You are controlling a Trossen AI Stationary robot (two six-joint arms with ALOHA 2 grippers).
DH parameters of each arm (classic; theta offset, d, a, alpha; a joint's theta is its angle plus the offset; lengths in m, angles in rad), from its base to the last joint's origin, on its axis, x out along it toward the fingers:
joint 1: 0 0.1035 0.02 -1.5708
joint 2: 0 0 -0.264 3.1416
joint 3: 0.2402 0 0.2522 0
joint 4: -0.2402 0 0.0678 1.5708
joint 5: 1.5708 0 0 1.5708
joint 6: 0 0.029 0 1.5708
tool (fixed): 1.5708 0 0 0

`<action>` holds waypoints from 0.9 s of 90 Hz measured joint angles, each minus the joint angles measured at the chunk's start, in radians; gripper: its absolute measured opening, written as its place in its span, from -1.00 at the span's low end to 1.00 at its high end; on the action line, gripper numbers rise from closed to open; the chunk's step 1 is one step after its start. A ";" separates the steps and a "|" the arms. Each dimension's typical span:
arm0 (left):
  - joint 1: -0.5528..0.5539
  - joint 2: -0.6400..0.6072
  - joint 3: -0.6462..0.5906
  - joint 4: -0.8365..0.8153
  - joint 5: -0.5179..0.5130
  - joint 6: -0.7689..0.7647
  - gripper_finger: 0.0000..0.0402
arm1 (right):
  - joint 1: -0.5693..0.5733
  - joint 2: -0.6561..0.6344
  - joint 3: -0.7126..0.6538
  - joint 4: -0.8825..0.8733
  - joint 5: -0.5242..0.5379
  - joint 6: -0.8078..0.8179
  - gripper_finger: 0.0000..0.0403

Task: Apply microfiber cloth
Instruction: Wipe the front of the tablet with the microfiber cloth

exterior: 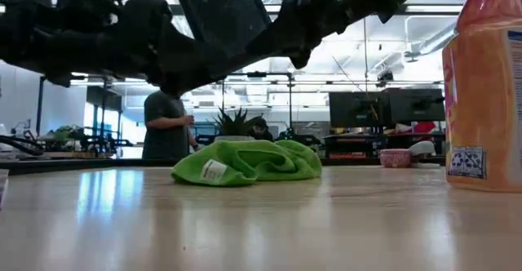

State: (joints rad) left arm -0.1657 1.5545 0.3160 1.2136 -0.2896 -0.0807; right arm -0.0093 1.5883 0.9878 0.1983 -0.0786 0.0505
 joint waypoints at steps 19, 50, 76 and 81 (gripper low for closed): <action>0.000 -0.018 -0.002 -0.001 -0.008 -0.008 -0.26 | 0.000 0.000 0.000 0.021 0.000 -0.007 -0.94; -0.002 -0.020 -0.002 0.002 -0.054 -0.035 -0.90 | 0.000 0.000 0.000 0.017 0.000 -0.017 -0.93; -0.001 -0.033 -0.002 0.000 -0.063 -0.064 -0.95 | -0.001 0.000 0.000 0.021 0.011 -0.022 -0.78; -0.001 -0.034 -0.002 -0.006 -0.063 -0.075 -0.95 | -0.001 0.000 0.000 0.019 0.012 -0.017 -0.74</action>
State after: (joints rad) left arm -0.1665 1.5202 0.3138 1.2081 -0.3531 -0.1555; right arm -0.0105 1.5887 0.9877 0.2174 -0.0666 0.0335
